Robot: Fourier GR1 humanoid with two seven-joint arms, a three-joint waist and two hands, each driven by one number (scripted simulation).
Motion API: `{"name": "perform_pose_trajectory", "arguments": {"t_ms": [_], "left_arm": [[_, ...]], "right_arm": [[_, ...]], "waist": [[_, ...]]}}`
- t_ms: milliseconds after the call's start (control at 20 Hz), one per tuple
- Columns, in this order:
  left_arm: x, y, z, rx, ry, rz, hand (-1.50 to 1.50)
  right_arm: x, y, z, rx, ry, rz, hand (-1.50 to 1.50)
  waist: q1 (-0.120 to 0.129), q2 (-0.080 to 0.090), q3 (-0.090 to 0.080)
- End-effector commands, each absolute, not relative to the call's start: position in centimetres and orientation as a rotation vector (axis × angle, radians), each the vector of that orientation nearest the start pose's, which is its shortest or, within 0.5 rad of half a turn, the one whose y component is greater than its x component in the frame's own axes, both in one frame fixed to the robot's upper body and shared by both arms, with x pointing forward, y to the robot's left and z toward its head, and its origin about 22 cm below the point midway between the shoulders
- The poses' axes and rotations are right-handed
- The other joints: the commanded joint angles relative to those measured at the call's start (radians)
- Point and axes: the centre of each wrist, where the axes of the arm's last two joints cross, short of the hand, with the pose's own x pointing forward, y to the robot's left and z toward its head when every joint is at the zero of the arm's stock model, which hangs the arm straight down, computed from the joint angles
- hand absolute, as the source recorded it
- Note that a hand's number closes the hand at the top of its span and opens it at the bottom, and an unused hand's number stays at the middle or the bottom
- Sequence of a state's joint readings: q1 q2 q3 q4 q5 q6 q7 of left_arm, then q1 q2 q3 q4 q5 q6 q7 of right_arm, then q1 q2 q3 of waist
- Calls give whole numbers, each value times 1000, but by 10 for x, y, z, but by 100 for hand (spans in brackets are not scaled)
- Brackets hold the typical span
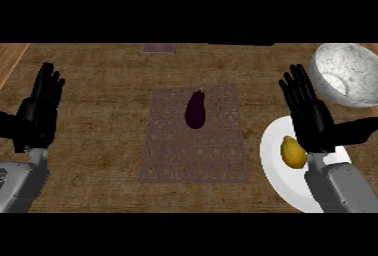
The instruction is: Pick the sweet potato from the plate and place it in the bowl
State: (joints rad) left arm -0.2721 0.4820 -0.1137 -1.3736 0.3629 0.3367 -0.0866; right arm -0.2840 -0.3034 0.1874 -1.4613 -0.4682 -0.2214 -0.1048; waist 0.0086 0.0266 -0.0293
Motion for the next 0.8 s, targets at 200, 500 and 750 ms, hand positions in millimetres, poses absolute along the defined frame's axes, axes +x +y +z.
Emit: {"name": "perform_pose_trajectory", "arguments": {"t_ms": [200, 500, 750], "left_arm": [[305, 312, 74, 407, -1722, -104, 0], [299, 285, 62, 355, -1677, -168, 0], [301, 279, 72, 372, -1683, -155, 0]], "right_arm": [[287, -356, 56, 419, -1760, 137, 150], [255, -459, 28, 55, -1882, -55, -150], [231, -516, 64, 46, -1931, 286, -150]], "waist": [[-21, -19, 42], [1, -7, 44], [8, -14, 41]]}}
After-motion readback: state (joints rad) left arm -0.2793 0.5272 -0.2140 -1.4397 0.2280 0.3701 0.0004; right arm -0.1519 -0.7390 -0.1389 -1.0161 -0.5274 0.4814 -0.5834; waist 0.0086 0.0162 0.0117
